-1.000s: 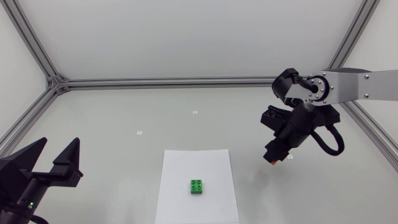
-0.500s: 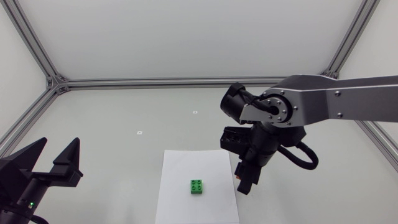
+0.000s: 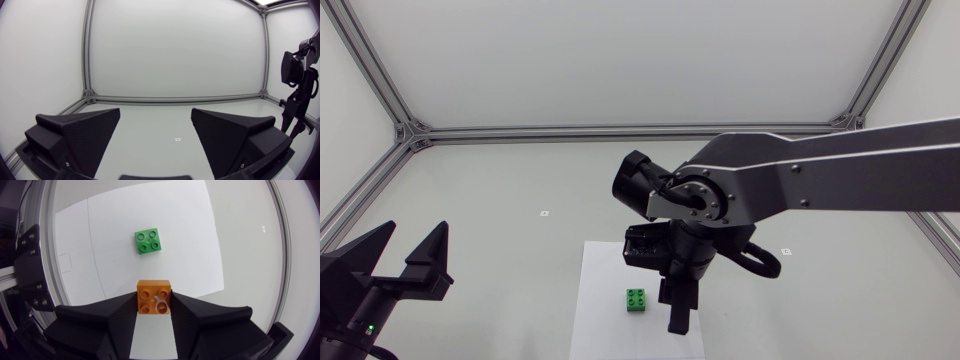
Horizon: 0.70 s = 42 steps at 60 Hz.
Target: Pick up the orange 2x2 brick with the right arm and stack it on top of the green 2x2 brick in the center
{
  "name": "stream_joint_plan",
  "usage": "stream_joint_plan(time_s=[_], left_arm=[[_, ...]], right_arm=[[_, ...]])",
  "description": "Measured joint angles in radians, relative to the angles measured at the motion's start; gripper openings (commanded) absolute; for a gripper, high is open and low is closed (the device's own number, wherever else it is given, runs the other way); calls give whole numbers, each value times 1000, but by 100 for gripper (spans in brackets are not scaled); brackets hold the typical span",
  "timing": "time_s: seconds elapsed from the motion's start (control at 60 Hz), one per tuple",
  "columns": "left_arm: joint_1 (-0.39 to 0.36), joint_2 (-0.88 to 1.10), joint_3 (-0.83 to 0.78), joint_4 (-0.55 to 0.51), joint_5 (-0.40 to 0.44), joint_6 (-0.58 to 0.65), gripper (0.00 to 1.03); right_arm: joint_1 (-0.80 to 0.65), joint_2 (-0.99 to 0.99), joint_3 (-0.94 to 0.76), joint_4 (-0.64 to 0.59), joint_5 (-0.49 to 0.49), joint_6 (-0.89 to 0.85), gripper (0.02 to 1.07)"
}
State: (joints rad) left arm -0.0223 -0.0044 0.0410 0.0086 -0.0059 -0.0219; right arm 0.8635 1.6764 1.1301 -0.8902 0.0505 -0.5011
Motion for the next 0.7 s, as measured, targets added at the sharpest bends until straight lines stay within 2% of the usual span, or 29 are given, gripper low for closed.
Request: stream_joint_plan(time_s=[0.7], left_arm=[[0, 0, 0, 0, 0, 0, 99]], right_arm=[[74, 168, 157, 7, 0, -106, 15]])
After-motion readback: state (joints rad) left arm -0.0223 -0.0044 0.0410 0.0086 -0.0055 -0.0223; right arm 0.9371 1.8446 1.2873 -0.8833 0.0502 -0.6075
